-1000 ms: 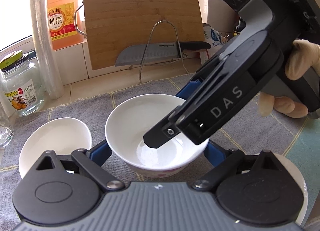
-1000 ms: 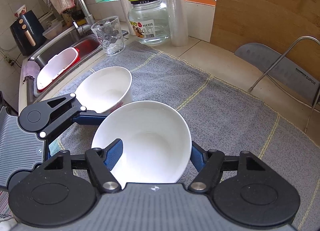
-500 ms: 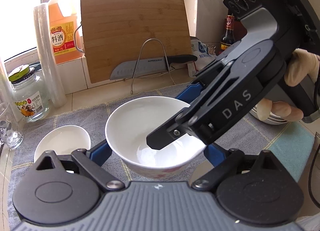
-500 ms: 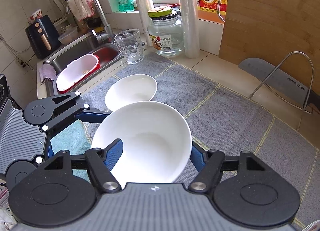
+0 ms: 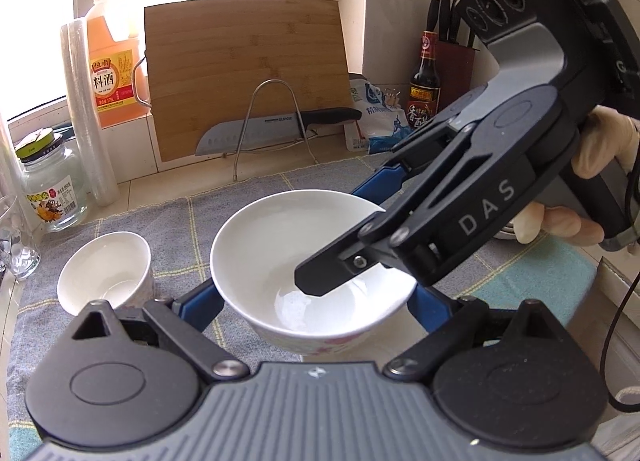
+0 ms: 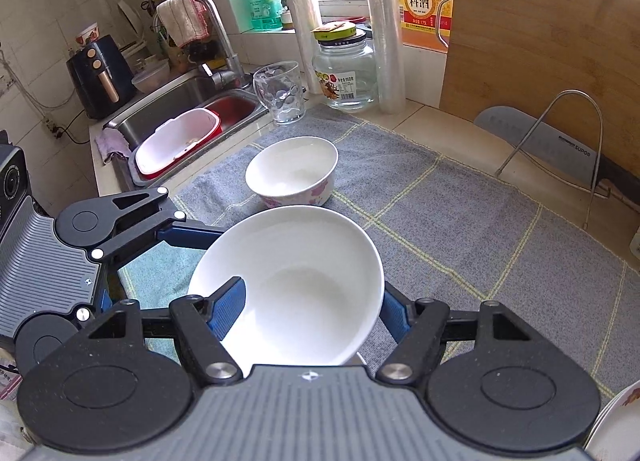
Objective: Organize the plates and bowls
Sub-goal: 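Carry the bowl with the right gripper and lower it into another bowl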
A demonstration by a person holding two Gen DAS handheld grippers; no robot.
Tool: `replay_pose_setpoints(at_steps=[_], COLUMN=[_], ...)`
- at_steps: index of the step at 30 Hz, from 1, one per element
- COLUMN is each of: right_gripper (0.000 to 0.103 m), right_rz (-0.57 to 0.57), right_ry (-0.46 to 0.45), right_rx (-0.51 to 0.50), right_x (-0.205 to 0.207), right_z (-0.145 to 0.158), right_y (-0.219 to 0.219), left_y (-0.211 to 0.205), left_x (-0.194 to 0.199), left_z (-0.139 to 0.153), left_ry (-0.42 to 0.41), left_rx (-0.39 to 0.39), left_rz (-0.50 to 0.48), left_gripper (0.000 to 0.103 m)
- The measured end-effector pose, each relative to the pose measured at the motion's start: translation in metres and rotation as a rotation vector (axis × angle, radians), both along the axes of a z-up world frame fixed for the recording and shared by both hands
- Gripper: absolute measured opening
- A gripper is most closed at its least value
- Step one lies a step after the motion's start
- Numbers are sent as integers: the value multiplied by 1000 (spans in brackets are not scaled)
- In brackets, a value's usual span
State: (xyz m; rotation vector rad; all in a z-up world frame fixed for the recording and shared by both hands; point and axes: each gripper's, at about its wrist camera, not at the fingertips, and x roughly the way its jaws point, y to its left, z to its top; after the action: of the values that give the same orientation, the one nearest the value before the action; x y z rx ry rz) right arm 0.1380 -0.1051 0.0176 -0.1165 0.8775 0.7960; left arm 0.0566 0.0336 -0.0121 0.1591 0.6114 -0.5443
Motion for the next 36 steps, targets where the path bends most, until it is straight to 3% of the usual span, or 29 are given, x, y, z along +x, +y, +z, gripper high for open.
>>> replay_pose_setpoints(at_steps=[16,36], right_gripper=[76,76], right_rz=[-29,-24], right_ry=[15,19], right_rx=[4,-57], right_x=[-37,-43], right_z=[-15,-38], right_y=[-23,-19], left_y=[-20,-30], left_x=[-25,-26], left_z=[-15,-31], left_ry=[53,91], left_rx=[8,45], left_rz=[-36,-31], left_gripper=[97,97])
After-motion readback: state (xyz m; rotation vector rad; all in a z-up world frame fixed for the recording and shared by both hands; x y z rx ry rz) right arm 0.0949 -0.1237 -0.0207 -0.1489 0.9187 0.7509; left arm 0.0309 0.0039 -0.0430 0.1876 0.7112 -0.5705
